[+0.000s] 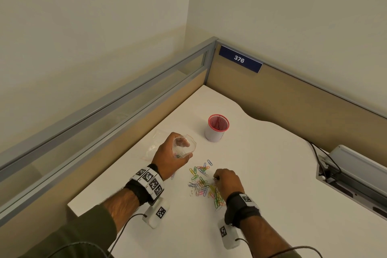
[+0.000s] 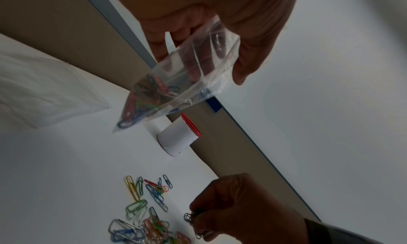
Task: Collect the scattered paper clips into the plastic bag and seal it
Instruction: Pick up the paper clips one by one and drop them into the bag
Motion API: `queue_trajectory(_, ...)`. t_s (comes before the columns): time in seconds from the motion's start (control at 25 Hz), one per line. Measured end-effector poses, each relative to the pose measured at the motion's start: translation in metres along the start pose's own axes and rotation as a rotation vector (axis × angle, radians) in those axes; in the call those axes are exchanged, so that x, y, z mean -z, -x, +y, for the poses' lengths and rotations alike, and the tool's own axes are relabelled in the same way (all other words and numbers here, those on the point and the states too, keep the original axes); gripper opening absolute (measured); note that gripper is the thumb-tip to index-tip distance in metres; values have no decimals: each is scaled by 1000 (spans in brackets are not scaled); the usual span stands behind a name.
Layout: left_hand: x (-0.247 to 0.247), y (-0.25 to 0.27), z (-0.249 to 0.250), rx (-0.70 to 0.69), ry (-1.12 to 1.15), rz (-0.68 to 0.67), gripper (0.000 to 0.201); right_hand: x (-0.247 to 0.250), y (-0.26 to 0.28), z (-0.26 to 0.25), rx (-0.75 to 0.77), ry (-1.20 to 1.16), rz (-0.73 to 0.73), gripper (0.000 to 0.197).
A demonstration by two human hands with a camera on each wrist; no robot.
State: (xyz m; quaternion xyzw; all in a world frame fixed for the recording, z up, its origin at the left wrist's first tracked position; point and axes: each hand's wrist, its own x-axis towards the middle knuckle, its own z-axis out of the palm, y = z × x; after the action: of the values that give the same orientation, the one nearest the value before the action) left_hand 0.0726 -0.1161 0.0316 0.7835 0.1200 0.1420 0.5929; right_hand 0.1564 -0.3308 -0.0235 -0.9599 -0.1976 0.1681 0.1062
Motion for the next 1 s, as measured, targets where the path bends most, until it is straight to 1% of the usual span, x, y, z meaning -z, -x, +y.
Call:
queue_trajectory(0.08, -2, -1, 0, -2, -1, -12, 42, 11, 3, 6, -69, -141, 28, 15)
queue_trajectory(0.16, -5, -3, 0, -7, -8, -17, 43, 26, 7, 8, -95, -293, 86, 9)
queue_trajectory(0.24, -8, -4, 1, -15, -9, -21, 43, 49, 15, 1, -72, -450, 161, 6)
queue_trajectory(0.32, -10, -5, 2, -23, -9, -24, 43, 77, 23, -14, 4, -526, 214, 7)
queue_trajectory(0.52, -18, -6, 5, -34, -20, -37, 43, 138, 43, -66, 257, -575, 283, 14)
queue_trajectory(0.64, -21, -6, 9, -35, -26, -53, 43, 147, 44, -93, 353, -465, 279, 15)
queue_trajectory(0.76, -24, -7, 12, -24, -44, -58, 47, 139, 39, -109, 371, -289, 230, 17)
queue_trajectory(0.84, -24, -7, 13, -36, -26, -60, 47, 135, 39, -112, 364, -239, 234, 19)
queue_trajectory(0.92, -22, -6, 12, -48, -9, -60, 45, 137, 41, -108, 379, -279, 318, 20)
queue_trajectory(1.0, -19, -5, 9, -53, 6, -53, 43, 138, 41, -93, 368, -361, 416, 18)
